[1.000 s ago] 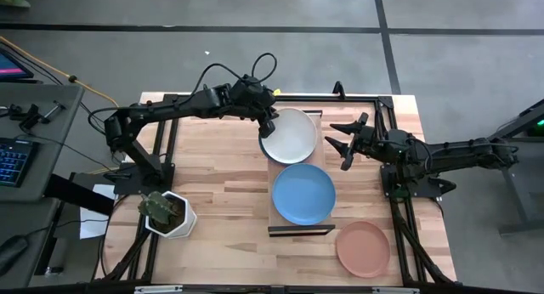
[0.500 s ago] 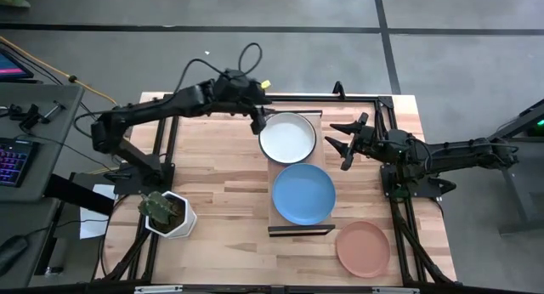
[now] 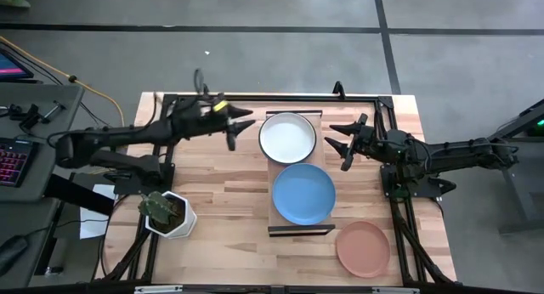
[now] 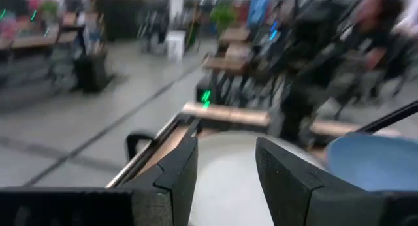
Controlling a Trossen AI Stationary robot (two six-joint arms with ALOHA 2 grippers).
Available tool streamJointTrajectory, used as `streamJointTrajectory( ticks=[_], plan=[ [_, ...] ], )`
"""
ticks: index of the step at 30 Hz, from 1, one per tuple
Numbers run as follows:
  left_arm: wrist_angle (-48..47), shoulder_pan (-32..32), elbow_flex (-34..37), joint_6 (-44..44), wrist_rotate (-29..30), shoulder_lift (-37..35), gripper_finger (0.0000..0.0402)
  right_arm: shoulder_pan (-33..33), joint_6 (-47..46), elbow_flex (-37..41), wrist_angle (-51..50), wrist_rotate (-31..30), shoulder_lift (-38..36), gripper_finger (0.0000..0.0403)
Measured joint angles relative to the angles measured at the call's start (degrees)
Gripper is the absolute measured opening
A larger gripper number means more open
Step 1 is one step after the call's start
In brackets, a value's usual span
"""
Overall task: Place and stack plates onto a shelf
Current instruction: Stack the light orange plate on top of the blue plate
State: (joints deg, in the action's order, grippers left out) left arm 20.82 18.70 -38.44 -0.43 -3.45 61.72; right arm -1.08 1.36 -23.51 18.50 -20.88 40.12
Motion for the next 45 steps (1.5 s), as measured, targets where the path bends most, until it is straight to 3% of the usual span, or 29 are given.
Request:
streamJointTrajectory(
  ticks=[3, 8, 13, 20, 25, 28, 36, 45],
  plan=[
    [7.43, -0.08, 5.49, -1.10, -2.24, -3.72, 0.0145, 0.00, 0.02, 0.00, 0.42, 0.00, 0.00, 0.0199],
    [8.76, -0.36, 9.40, -1.94, -2.29, -8.01, 0.0144, 0.79, -6.53, -2.09, -2.60, 1.01, -1.52, 0.0199],
    [8.96, -1.15, 11.51, -1.90, -2.36, -9.10, 0.0143, 4.95, -16.74, -14.98, -27.60, 8.86, -3.37, 0.0199],
    [5.50, -1.30, 11.56, -0.50, -2.19, -9.03, 0.0143, 17.15, -38.89, -32.17, -61.82, 9.57, 4.60, 0.0199],
    [5.90, -1.29, 11.56, -0.48, -2.03, -9.06, 0.0143, 26.36, -57.30, -34.11, -80.79, 9.33, 12.36, 0.0199],
    [5.75, -1.29, 11.56, -0.79, -2.03, -9.06, 0.0143, 30.15, -66.53, -29.61, -81.37, 12.17, 15.80, 0.0199],
    [3.85, -1.29, 11.56, -0.21, -1.98, -9.01, 0.0143, 34.35, -80.93, -14.38, -65.89, 31.32, 23.31, 0.0199],
    [3.96, -1.29, 11.56, 0.68, -1.96, -9.01, 0.0143, 34.64, -81.23, -8.57, -58.37, 32.39, 26.69, 0.0199]
  ],
)
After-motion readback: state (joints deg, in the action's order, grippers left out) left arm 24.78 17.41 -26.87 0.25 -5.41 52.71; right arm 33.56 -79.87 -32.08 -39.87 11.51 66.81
